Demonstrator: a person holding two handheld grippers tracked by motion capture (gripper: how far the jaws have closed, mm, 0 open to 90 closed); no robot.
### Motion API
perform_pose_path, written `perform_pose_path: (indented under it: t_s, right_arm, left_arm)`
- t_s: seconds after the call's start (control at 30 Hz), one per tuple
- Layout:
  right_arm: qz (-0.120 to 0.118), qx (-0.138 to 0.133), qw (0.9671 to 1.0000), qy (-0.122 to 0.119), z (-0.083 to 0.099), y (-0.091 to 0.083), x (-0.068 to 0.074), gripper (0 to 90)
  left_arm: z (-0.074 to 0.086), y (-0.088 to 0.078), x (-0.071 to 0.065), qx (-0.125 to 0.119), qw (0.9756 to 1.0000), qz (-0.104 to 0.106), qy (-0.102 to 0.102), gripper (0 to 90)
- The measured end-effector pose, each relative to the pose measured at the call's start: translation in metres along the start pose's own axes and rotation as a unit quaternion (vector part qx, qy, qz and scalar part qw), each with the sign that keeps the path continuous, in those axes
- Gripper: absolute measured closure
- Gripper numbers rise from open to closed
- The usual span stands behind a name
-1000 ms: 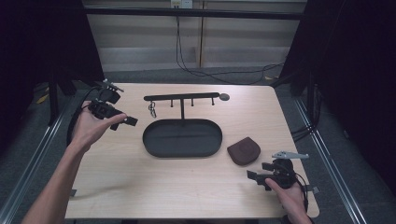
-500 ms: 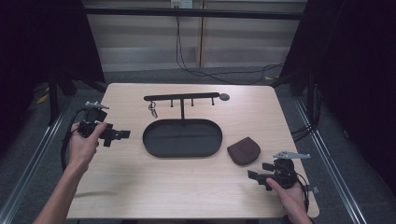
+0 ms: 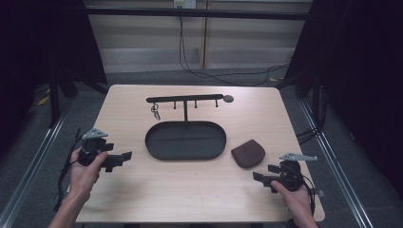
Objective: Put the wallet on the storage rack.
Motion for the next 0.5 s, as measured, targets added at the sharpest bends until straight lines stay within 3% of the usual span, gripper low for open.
perform_pose_path:
  t_s: [0.03, 0.07, 0.13, 0.17, 0.23, 0.27, 0.3, 0.37, 0.5]
  right_arm:
    - [-0.003, -0.004, 1.0000, 0.008, -0.001, -0.001, 0.000, 18.2]
    - [-0.007, -0.006, 0.9999, 0.012, -0.001, -0.001, 0.000, 18.3]
    - [-0.013, -0.009, 0.9997, 0.016, -0.002, -0.002, 0.001, 18.2]
    - [-0.019, -0.014, 0.9995, 0.023, -0.004, -0.003, 0.001, 18.3]
    - [-0.022, -0.015, 0.9993, 0.026, -0.004, -0.003, 0.001, 18.3]
    - [-0.022, -0.016, 0.9993, 0.025, -0.006, -0.004, 0.001, 18.4]
    - [-0.016, -0.017, 0.9995, 0.023, -0.008, -0.005, 0.001, 18.4]
    - [-0.014, -0.019, 0.9995, 0.020, -0.009, -0.006, 0.001, 18.4]
    - [-0.007, -0.026, 0.9994, 0.020, -0.018, -0.009, -0.002, 17.5]
  left_arm:
    - [0.009, 0.000, -0.001, 0.013, 0.9999, 0.008, -0.002, 17.3]
    - [0.012, -0.001, -0.003, 0.005, 0.9999, 0.009, -0.005, 17.6]
    - [0.017, -0.001, -0.004, 0.010, 0.9999, 0.009, 0.001, 17.5]
    - [0.026, -0.002, -0.006, 0.009, 0.9999, -0.004, 0.013, 17.6]
    - [0.032, 0.000, -0.007, 0.017, 0.9995, -0.011, 0.023, 17.6]
    - [0.037, 0.001, -0.008, 0.021, 0.9993, -0.021, 0.024, 17.6]
    - [0.047, 0.001, -0.010, 0.021, 0.9995, -0.018, 0.015, 17.6]
    - [0.050, -0.001, -0.011, 0.022, 0.9993, -0.021, 0.021, 17.6]
    - [0.062, -0.014, -0.012, -0.011, 0.9997, -0.019, 0.008, 17.6]
Point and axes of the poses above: each handheld gripper's, and its own axes: y roughly forward along the jaws, z roughly out of its underside, x roughly to its left, the point moved 5 cm from there along y, roughly forward along the jaws, and after that the axes turned 7 degrees about -y, right-handed, at the moved point
